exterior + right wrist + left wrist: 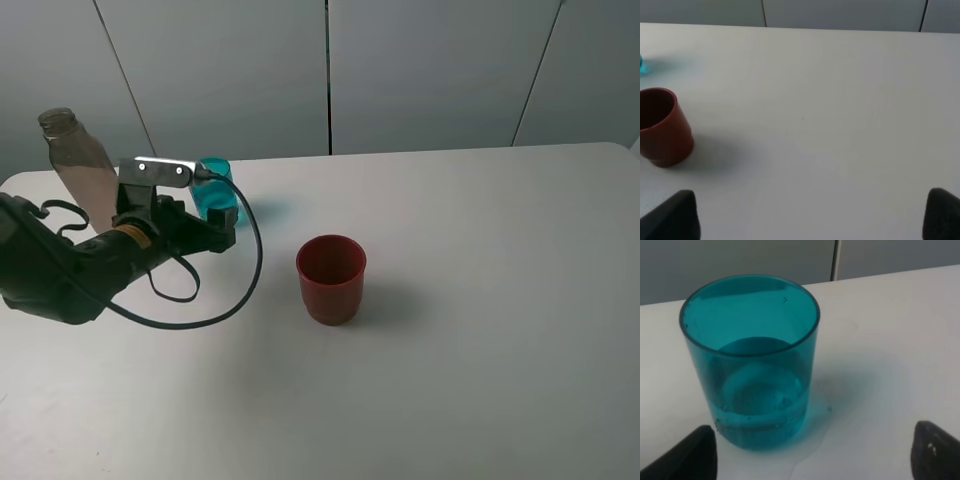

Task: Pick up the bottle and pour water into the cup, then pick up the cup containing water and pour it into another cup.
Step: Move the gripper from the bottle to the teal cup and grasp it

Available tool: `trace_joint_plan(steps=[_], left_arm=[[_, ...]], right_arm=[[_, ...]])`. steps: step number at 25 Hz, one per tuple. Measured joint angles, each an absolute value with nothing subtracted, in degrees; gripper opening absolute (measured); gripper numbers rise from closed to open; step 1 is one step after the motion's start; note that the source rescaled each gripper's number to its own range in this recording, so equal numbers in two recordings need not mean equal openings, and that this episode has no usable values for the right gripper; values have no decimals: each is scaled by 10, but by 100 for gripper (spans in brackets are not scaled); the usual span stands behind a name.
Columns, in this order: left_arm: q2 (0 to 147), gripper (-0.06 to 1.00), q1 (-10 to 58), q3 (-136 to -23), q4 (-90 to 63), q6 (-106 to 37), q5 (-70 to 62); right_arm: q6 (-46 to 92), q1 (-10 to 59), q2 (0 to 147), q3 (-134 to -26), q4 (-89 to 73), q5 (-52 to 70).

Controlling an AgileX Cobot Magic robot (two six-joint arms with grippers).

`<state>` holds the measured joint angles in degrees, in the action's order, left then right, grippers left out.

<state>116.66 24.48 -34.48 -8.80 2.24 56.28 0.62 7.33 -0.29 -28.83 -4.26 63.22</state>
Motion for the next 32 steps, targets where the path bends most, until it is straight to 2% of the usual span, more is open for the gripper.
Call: trace_joint_plan(steps=[11, 22, 32], left_arm=[[1190, 97, 245, -364, -135, -12, 562], [1305, 97, 245, -459, -158, -36, 602], [1312, 97, 240, -507, -158, -92, 605]], right_arm=[[6, 73, -3, -288, -43, 632], [6, 73, -3, -288, -43, 632], [6, 73, -3, -288, -43, 632]])
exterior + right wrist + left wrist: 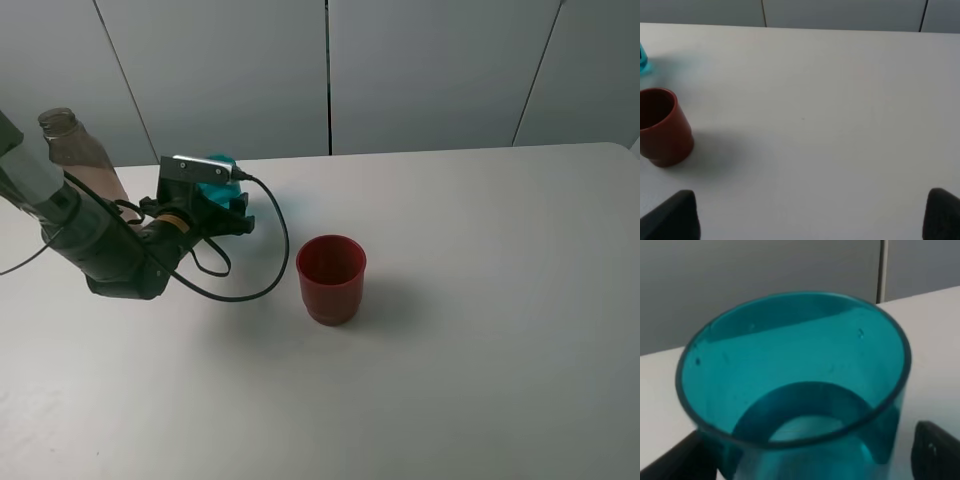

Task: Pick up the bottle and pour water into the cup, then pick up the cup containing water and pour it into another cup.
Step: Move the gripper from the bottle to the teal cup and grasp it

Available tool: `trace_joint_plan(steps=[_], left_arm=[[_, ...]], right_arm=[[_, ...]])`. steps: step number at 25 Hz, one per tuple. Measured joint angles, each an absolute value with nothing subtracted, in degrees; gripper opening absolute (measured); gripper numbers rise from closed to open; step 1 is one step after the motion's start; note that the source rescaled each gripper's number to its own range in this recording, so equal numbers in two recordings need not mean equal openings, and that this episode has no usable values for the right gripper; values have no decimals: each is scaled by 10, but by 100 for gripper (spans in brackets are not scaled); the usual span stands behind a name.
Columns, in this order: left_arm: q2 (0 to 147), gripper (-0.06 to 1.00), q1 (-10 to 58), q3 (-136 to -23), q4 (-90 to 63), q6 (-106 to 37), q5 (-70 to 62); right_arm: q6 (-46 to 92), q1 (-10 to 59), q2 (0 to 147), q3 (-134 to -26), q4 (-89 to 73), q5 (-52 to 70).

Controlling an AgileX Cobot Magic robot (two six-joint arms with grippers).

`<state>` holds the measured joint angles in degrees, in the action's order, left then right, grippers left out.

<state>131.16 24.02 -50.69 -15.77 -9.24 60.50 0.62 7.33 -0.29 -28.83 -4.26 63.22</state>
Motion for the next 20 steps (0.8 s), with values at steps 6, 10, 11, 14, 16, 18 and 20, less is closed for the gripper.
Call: trace_joint_plan(steps=[6, 10, 11, 14, 16, 18, 20], left_arm=[[1322, 97, 233, -536, -156, -110, 605], [1340, 97, 229, -555, -156, -110, 604], [1342, 97, 229, -558, -156, -110, 604], [1347, 80, 229, -564, -156, -110, 604], [1349, 38, 229, -566, -154, -110, 603], [1349, 38, 229, -567, -154, -111, 603], [1349, 38, 229, -567, -153, -111, 601]], right_arm=[[6, 73, -3, -288, -43, 632], [6, 73, -3, -288, -43, 632], [6, 73, -3, -288, -43, 632], [6, 73, -3, -288, -43, 632], [6, 73, -3, -288, -43, 632], [6, 73, -3, -288, -43, 632], [6, 73, -3, -288, -43, 632]])
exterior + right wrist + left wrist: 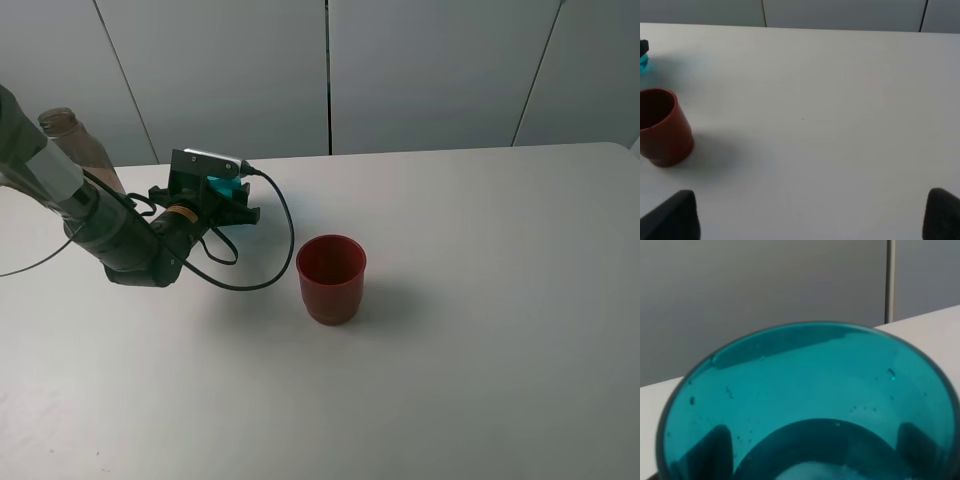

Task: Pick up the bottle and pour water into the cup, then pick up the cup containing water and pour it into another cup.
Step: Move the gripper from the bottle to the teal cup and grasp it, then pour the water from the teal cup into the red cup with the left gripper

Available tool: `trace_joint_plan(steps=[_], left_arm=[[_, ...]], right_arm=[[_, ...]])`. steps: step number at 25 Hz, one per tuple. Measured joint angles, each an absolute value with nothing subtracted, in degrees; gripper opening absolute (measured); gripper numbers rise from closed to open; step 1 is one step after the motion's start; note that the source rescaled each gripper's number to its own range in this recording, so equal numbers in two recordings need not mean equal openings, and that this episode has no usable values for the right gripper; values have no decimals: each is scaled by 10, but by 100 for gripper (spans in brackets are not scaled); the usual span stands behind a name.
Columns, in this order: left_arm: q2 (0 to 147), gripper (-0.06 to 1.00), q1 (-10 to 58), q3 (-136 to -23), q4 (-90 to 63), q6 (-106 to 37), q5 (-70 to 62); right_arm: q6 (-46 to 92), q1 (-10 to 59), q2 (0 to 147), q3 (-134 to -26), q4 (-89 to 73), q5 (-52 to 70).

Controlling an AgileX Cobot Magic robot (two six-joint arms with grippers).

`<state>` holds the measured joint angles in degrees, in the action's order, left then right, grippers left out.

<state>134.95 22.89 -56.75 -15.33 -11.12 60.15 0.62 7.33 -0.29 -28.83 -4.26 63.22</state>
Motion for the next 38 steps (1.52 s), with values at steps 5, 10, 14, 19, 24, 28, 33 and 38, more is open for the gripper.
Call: trace_joint_plan(steps=[5, 10, 14, 19, 24, 28, 33, 38], left_arm=[[1349, 38, 229, -567, -147, -107, 601], [1349, 38, 229, -567, -142, -107, 601], [1345, 38, 229, -567, -118, -107, 590], [1307, 37, 229, -567, -70, -107, 539], [1241, 36, 229, -567, 16, -107, 460], [1201, 36, 229, -567, 61, -79, 396], [1158, 36, 229, -563, 205, 20, 374], [1126, 36, 229, -561, 318, 135, 359]], right_arm=[[6, 73, -3, -288, -43, 632], [6, 73, -3, -288, -43, 632], [6, 73, -3, -288, -43, 632], [6, 73, -3, -288, -43, 632], [6, 73, -3, -288, -43, 632], [6, 73, -3, -288, -43, 632], [6, 73, -3, -288, -43, 632], [6, 73, -3, -288, -43, 632]])
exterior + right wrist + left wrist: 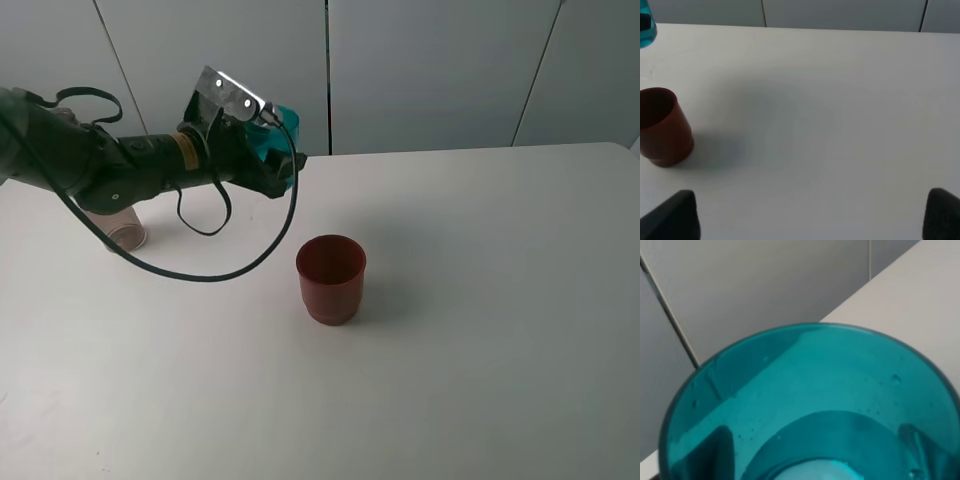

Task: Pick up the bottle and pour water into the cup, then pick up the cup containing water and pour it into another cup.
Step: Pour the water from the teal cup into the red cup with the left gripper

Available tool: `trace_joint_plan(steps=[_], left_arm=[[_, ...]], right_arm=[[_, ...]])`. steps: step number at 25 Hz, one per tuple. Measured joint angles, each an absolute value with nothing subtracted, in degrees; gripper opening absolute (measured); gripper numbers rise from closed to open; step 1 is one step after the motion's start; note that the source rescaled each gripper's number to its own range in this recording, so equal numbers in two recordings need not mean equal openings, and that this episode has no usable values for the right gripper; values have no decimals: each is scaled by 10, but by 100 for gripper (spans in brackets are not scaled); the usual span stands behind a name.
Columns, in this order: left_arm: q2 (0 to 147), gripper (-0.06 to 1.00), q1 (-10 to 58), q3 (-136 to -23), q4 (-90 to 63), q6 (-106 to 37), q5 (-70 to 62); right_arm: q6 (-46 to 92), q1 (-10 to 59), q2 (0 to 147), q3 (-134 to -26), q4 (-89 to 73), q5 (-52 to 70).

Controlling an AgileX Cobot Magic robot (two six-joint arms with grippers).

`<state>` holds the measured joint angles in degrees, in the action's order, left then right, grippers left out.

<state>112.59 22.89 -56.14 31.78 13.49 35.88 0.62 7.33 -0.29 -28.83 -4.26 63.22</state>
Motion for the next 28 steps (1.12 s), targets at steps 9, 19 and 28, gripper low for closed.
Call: trace_joint_plan(steps=[9, 19, 28], left_arm=[[1071, 35, 229, -535, 440, 173, 330], [1062, 35, 229, -527, 640, 212, 327], [1062, 35, 231, -527, 727, 200, 312]], right_arm=[[6, 73, -3, -288, -43, 632], [6, 73, -3, -288, -43, 632], [6, 73, -3, -288, -43, 632]])
